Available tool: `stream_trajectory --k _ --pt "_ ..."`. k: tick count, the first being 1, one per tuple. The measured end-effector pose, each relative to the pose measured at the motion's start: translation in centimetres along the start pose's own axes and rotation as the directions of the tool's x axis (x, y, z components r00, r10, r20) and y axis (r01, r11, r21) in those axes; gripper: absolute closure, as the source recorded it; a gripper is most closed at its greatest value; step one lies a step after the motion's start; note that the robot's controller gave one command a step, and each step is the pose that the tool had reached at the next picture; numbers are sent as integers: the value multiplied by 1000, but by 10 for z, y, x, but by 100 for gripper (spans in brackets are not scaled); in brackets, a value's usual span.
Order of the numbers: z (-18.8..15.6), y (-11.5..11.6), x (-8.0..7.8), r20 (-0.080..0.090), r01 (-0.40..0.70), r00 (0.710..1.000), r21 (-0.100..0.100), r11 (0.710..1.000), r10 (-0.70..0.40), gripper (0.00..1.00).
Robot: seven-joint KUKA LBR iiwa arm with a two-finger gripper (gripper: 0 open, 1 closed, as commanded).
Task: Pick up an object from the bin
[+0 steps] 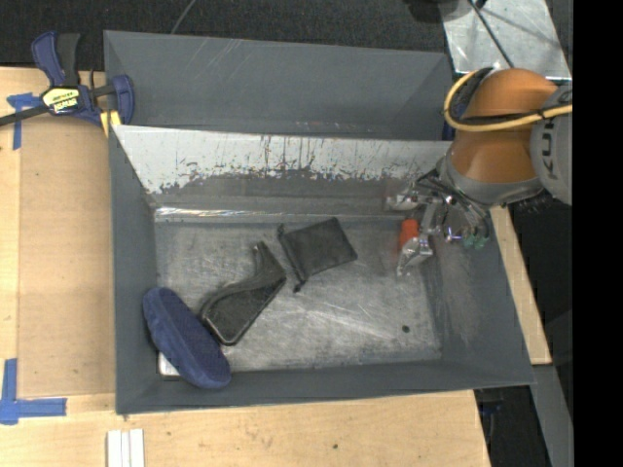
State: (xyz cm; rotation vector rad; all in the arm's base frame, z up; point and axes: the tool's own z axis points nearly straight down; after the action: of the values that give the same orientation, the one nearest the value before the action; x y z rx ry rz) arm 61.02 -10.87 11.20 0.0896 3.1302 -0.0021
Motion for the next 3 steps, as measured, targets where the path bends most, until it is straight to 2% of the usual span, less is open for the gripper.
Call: stream_trajectory --k 1,2,3 --pt "37 104 -1 -1 362 932 1 932 -362 0" --pt "33 107 -6 23 362 932 2 932 -362 100" --pt "-128 101 -7 4 368 930 0 930 -368 100"
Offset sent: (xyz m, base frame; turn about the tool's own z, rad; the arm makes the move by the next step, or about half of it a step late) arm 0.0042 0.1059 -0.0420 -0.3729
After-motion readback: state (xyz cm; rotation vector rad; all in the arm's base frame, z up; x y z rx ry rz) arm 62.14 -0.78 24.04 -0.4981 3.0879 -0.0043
